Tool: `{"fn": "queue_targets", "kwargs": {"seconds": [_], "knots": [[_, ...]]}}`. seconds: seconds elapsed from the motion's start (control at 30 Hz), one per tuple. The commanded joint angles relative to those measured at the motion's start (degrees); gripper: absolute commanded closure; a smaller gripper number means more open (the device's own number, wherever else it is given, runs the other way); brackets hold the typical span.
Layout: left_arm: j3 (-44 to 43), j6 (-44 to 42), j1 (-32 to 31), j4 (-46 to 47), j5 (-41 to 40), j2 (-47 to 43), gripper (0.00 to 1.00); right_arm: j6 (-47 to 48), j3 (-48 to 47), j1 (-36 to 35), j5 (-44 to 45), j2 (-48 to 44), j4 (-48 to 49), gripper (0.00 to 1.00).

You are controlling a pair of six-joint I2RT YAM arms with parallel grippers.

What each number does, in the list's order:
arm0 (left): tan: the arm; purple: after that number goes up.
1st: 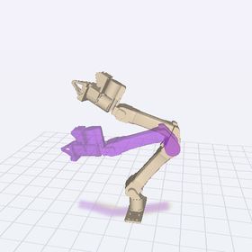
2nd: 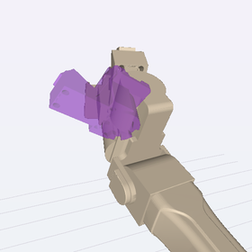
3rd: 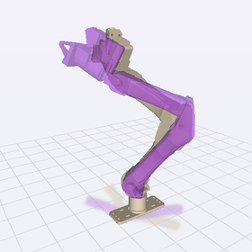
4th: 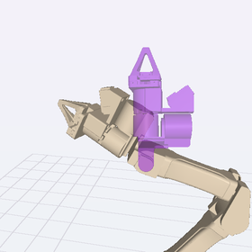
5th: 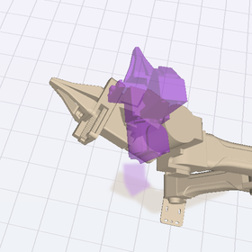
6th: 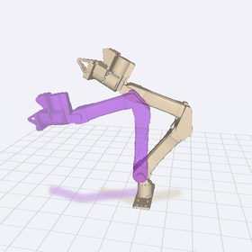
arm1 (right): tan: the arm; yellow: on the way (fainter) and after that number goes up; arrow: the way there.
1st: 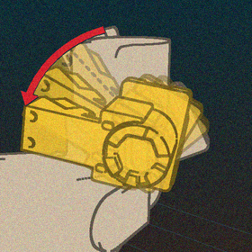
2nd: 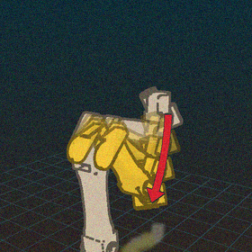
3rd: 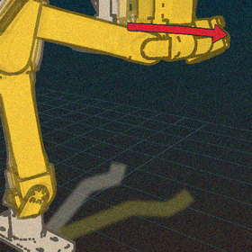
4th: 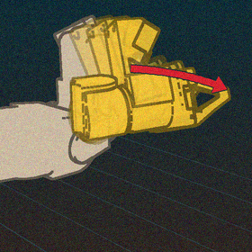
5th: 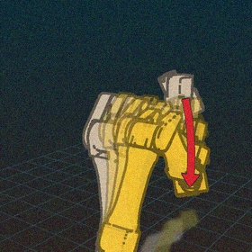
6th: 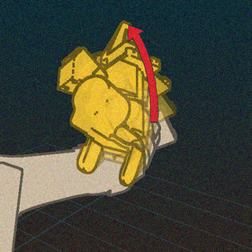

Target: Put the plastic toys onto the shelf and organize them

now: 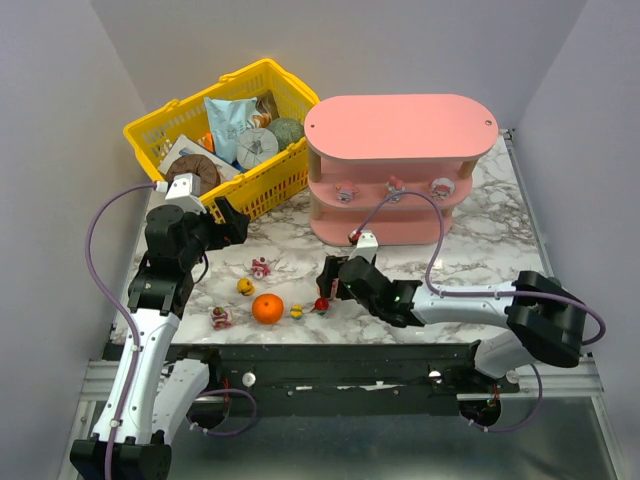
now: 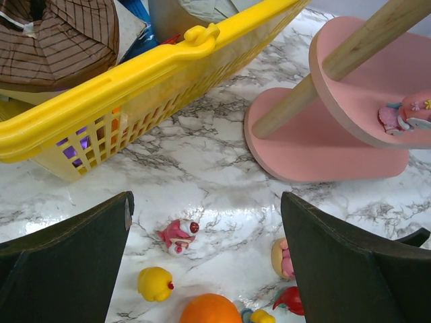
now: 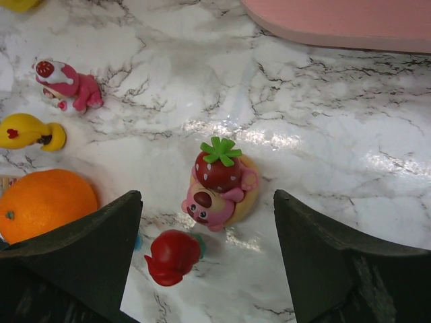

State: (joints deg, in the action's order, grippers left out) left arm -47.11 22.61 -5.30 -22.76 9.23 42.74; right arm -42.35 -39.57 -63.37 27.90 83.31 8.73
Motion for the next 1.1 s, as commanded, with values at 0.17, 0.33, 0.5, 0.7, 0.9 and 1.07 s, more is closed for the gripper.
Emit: {"fn": "queue_targets", "kwargs": {"seconds": [0.17,0.33,0.5,0.7,0.9,1.07], "knots": [[0.6,0.5,0.4,1.1,1.8,-0.6,0.01,-5.6,-4.9,-1.6,7.0,7.7,-1.0,0.15],[0.5,0.5,0.4,1.1,1.6,-0.7,0.01,-5.9,-7.0,-2.0,7.0,11.4,-2.0,0.16],[0.5,0.4,0.4,1.1,1.6,-0.7,0.01,-5.8,-8.1,-2.1,7.0,13.5,-2.8,0.20],[0.4,0.4,0.4,1.1,1.5,-0.8,0.01,-6.9,-8.2,-2.1,8.3,14.3,-5.4,0.39],[0.5,0.3,0.4,1.0,1.4,-0.9,0.01,-9.1,-6.6,-2.1,10.2,12.9,-8.3,0.51],[0.5,0.3,0.4,1.0,1.5,-0.9,0.01,-12.0,-2.1,-2.1,13.1,8.8,-11.3,0.55]]}}
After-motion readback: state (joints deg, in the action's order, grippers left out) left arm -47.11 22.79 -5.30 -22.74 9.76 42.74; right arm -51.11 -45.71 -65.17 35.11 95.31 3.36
